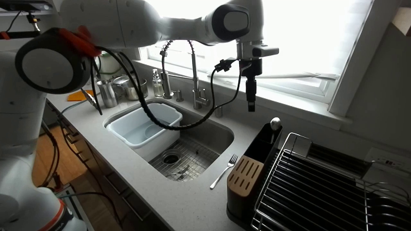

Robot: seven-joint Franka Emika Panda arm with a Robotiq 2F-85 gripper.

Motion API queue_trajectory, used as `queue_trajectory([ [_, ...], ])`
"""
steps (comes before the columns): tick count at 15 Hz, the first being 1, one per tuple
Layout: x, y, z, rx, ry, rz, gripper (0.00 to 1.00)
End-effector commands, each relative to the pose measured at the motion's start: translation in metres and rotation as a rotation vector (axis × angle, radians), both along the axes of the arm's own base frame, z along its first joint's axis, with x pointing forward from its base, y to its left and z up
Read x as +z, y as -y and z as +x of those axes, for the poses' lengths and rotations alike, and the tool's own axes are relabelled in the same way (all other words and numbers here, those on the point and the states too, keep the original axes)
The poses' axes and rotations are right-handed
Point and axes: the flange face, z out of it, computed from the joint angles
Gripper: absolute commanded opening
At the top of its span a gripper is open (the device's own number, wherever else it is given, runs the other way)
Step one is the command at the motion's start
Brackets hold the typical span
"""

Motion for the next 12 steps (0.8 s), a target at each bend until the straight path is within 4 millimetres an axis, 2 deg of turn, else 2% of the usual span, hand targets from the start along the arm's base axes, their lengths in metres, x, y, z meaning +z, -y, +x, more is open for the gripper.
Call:
queue_trajectory([
  [1,0.020,0.015,0.003,-0.046,0.116,-0.059,1.00],
  [4,0.017,0.027,0.012,-0.025,0.180,-0.102,1.00],
  [7,0.001,0.035,0.018,-0.012,0.173,-0.128,1.00],
  [9,-0.008,0.037,0.019,-0.012,0.156,-0.129,1.00],
  [12,-0.007,0.038,0.015,0.010,0.120,-0.118,1.00],
])
